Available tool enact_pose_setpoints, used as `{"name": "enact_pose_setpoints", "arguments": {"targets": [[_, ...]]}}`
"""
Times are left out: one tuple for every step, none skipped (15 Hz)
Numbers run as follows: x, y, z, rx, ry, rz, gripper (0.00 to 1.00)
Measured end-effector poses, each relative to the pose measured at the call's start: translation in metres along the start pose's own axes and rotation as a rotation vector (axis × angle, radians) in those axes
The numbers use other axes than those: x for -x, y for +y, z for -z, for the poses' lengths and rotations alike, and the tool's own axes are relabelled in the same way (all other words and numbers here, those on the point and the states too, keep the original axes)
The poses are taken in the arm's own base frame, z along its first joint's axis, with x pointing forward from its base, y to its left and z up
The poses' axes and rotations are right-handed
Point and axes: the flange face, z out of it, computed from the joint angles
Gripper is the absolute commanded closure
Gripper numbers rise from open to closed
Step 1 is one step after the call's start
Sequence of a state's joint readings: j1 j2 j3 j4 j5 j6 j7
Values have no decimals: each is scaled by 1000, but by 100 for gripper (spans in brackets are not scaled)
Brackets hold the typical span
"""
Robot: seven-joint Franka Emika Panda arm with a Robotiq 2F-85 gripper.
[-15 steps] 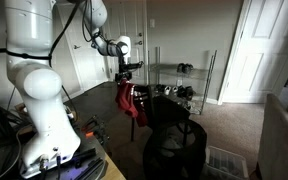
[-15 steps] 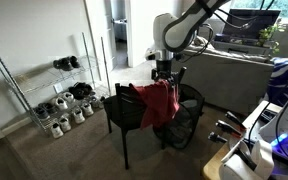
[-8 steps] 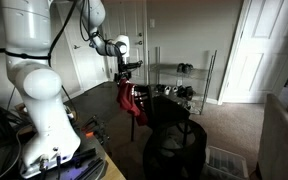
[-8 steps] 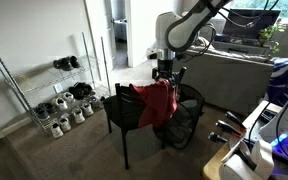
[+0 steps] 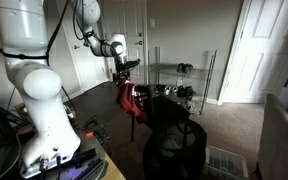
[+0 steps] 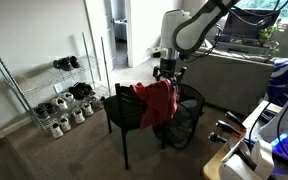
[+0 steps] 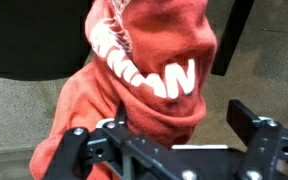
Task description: Put the red clothing in the black laundry bag.
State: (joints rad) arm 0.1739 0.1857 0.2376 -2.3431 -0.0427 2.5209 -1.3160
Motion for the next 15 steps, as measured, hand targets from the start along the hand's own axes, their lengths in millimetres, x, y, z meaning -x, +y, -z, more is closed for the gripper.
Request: {"name": "enact_pose_setpoints", "arguments": {"targets": [[-1,0,2,8,1,1,33],[-1,0,4,15,2,1,39],[-1,2,6,22,3,1,46],[-1,3,8,29,4,1,53],[-2,3,10,37,6,1,58],[-2,4,11,47,8,1,65],[-2,5,13,58,10,1,71],[-2,5,14,67,12,1,76],[-2,6,15,75,15,0,83],[-2,7,15,84,17,0,89],[-2,8,16,92,18,-1,95],[-2,9,17,97,20,-1,94],[-2,8,17,101,20,-1,94],[-1,7,17,106,21,-1,95],[-1,4,18,119,23,1,94]]}}
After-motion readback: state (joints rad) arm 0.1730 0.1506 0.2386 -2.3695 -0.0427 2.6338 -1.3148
